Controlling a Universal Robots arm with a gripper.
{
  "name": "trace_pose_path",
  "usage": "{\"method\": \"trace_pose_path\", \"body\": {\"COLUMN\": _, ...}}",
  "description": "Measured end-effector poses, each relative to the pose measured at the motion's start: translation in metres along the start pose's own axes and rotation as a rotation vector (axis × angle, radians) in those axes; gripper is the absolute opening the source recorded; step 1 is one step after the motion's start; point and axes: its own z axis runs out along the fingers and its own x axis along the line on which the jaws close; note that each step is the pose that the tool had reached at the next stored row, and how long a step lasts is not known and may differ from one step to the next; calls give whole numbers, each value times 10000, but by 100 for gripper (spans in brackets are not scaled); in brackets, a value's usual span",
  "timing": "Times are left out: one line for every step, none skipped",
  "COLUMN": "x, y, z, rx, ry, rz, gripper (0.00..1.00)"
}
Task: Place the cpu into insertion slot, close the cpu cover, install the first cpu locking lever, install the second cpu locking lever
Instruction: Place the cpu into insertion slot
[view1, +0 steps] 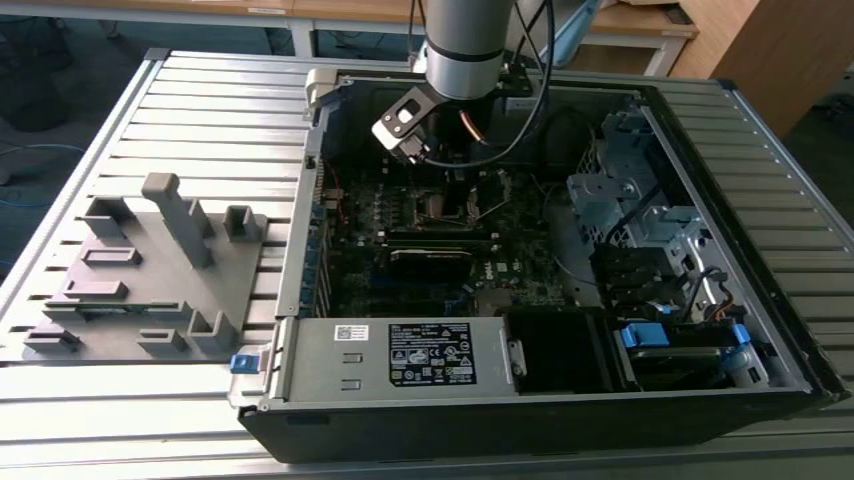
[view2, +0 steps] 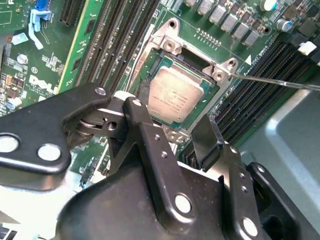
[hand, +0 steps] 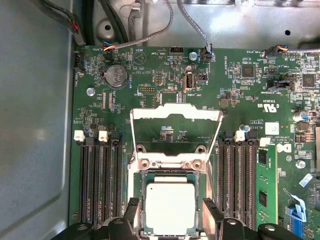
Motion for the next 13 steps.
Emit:
{"method": "trace_pose_path", "body": {"x": 0, "y": 0, "z": 0, "rx": 0, "ry": 1, "rz": 0, "gripper": 61}}
{"method": "trace_pose_path", "body": {"x": 0, "y": 0, "z": 0, "rx": -1, "ry": 1, "rz": 0, "gripper": 61}}
{"method": "trace_pose_path", "body": {"x": 0, "y": 0, "z": 0, "rx": 0, "ry": 1, "rz": 0, "gripper": 61}}
{"method": "trace_pose_path", "body": {"x": 0, "y": 0, "z": -1, "rx": 0, "ry": 0, "rz": 1, "gripper": 61}}
{"method": "trace_pose_path", "body": {"x": 0, "y": 0, "z": -1, "rx": 0, "ry": 1, "rz": 0, "gripper": 61}}
{"method": "trace_pose_path", "body": {"x": 0, "y": 0, "z": -1, "rx": 0, "ry": 0, "rz": 0, "gripper": 59}}
{"method": "trace_pose_path", "body": {"x": 0, "y": 0, "z": -1, "rx": 0, "ry": 1, "rz": 0, "gripper": 59}}
{"method": "trace_pose_path", "body": {"x": 0, "y": 0, "z": -2, "rx": 0, "ry": 0, "rz": 0, "gripper": 53}}
{"method": "trace_pose_path", "body": {"x": 0, "y": 0, "z": -2, "rx": 0, "ry": 0, "rz": 0, "gripper": 47}}
{"method": "trace_pose_path", "body": {"x": 0, "y": 0, "z": -2, "rx": 0, "ry": 0, "rz": 0, "gripper": 41}}
{"method": "trace_pose_path", "body": {"x": 0, "y": 0, "z": -2, "rx": 0, "ry": 0, "rz": 1, "gripper": 41}}
{"method": "trace_pose_path", "body": {"x": 0, "y": 0, "z": -2, "rx": 0, "ry": 0, "rz": 0, "gripper": 35}}
{"method": "trace_pose_path", "body": {"x": 0, "y": 0, "z": -2, "rx": -1, "ry": 1, "rz": 0, "gripper": 35}}
